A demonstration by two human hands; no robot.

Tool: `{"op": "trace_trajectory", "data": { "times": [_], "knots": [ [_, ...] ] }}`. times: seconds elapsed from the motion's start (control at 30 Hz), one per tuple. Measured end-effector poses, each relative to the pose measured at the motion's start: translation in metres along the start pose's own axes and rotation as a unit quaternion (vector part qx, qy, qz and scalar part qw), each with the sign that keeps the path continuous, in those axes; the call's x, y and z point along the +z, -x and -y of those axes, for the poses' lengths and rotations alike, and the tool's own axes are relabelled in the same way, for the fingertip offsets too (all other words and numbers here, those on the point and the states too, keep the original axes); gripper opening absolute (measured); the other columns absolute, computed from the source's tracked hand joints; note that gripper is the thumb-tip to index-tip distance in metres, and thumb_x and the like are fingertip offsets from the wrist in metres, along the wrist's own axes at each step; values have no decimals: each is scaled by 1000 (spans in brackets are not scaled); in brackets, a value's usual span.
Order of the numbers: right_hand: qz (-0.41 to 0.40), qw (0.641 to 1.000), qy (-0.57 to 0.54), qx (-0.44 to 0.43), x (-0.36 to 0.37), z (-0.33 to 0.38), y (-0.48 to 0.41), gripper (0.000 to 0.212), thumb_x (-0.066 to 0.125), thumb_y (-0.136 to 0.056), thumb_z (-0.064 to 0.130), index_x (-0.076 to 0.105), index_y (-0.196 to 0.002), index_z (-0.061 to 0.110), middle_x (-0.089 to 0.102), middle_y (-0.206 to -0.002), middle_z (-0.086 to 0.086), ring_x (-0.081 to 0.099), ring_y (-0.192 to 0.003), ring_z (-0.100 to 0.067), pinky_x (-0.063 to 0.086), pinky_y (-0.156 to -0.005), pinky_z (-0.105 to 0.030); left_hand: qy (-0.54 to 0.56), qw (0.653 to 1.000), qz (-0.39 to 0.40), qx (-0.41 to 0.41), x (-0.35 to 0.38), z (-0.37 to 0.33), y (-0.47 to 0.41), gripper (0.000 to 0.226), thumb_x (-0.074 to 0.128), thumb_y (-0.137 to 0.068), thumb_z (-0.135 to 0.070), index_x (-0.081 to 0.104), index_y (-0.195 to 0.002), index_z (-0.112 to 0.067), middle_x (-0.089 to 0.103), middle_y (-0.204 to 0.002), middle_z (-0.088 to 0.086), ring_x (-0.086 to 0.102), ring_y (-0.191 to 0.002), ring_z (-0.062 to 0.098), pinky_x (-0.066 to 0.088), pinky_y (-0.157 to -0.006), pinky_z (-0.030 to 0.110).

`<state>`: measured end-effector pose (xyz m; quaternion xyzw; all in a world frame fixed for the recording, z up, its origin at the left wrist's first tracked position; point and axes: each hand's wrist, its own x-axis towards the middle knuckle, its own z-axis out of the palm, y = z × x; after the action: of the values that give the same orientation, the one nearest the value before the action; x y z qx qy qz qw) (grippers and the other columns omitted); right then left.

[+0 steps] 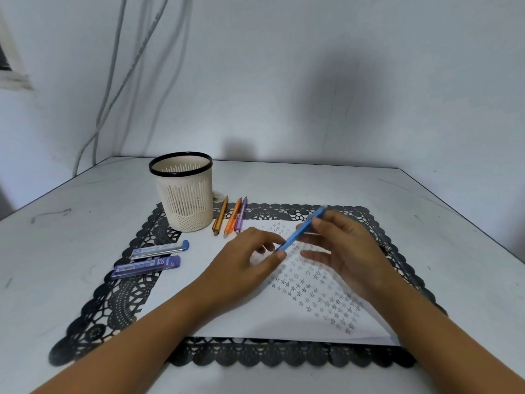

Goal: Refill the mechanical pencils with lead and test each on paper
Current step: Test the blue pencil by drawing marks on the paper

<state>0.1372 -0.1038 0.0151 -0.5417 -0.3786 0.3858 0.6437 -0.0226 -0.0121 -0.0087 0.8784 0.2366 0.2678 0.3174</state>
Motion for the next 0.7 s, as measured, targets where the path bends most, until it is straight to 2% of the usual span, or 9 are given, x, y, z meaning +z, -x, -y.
{"op": "trace_trajectory", "data": {
  "times": [0.1,0.17,0.23,0.3,0.47,0.6,0.7],
  "knots": [
    [-48,986,-158,9,-5,9,-2,16,42,-94,17,56,-88,10,68,-74,-9,67,-72,-22,58,-67,-36,-86,995,26,44,3,7,2,52,40,-80,-67,47,-121,-36,41,-110,-23,36,-105,-6,30,-89,13],
    [-68,971,-227,18,-13,15,-3,17,42,-92,23,58,-87,16,58,-63,-5,58,-58,-17,54,-63,-35,-131,989,47,57,5,12,3,58,34,-79,-71,42,-126,-39,41,-120,-20,32,-112,-4,30,-94,20],
    [-73,960,-270,27,-19,18,-3,18,42,-88,28,59,-89,21,45,-59,-1,43,-51,-13,41,-55,-28,-170,981,83,47,7,16,4,56,36,-83,-68,37,-131,-40,39,-132,-15,31,-120,1,28,-100,24],
    [-63,951,-300,31,-23,18,-3,20,44,-79,34,58,-83,20,37,-58,0,34,-48,-12,30,-51,-24,-204,972,106,44,8,19,4,57,36,-84,-64,34,-134,-38,34,-140,-10,27,-128,5,23,-106,26],
    [-33,938,-342,43,-29,16,-3,40,43,-70,54,43,-59,16,27,-53,3,26,-44,-12,26,-46,-22,-222,967,121,32,10,22,2,67,23,-78,-71,37,-134,-36,31,-146,-5,24,-135,10,22,-112,32],
    [-35,935,-350,39,-30,17,-3,38,44,-68,51,35,-54,16,24,-51,3,23,-43,-12,25,-45,-24,-230,964,130,26,10,21,3,71,18,-75,-73,36,-134,-38,29,-147,-6,22,-135,11,19,-112,31],
    [-32,933,-357,30,-31,18,-2,34,45,-63,47,34,-53,16,23,-50,3,23,-42,-13,26,-46,-23,-233,963,135,21,9,20,2,65,23,-79,-68,36,-134,-37,28,-147,-6,22,-136,11,19,-112,30]
  ]
}}
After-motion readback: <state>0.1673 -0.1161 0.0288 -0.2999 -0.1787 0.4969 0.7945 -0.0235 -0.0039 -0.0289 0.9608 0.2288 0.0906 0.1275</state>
